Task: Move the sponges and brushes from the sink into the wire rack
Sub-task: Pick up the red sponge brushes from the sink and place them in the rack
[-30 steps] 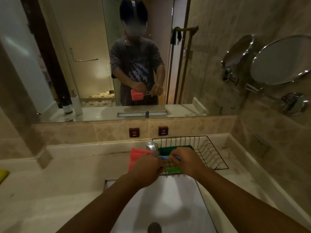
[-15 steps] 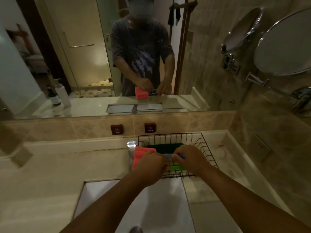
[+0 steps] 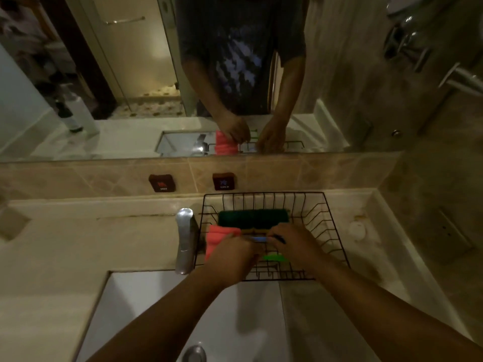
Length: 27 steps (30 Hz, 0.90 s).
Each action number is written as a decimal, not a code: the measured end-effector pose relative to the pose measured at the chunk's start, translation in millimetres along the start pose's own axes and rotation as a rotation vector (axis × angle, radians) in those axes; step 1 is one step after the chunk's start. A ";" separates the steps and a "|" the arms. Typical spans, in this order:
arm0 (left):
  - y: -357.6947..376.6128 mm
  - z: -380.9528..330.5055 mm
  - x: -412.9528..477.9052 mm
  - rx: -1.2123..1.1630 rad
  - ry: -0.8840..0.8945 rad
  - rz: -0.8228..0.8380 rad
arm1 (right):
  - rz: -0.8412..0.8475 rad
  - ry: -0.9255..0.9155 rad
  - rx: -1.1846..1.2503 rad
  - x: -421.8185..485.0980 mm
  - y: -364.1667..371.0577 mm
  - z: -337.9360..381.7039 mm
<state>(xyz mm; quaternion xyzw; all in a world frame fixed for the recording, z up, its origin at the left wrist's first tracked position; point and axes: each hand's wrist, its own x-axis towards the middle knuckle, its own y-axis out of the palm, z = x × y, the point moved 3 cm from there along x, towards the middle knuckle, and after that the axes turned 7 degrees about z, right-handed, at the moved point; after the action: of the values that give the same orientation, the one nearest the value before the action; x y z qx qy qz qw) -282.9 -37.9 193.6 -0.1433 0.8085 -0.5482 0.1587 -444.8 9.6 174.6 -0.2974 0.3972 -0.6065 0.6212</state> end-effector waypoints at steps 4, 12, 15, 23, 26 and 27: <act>20.1 11.4 11.0 -0.047 -0.046 0.013 | 0.040 0.011 0.022 13.9 18.0 -16.5; 55.7 30.7 32.3 -0.052 -0.137 0.151 | 0.156 0.076 0.018 33.0 43.0 -46.3; 64.3 35.8 38.3 -0.082 -0.135 0.153 | 0.161 0.094 0.026 37.3 50.1 -53.1; 77.5 45.6 47.2 -0.141 -0.112 0.202 | 0.226 0.142 -0.011 46.6 64.2 -63.7; 80.9 48.7 48.7 -0.153 -0.112 0.213 | 0.237 0.160 -0.032 48.0 65.5 -64.4; 81.3 49.2 49.2 -0.151 -0.108 0.216 | 0.245 0.166 -0.036 48.5 65.7 -64.6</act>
<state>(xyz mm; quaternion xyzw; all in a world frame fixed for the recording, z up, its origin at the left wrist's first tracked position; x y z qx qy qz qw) -311.9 -70.1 95.8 -0.0966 0.8484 -0.4570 0.2489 -468.4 -25.4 79.4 -0.2069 0.4912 -0.5415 0.6501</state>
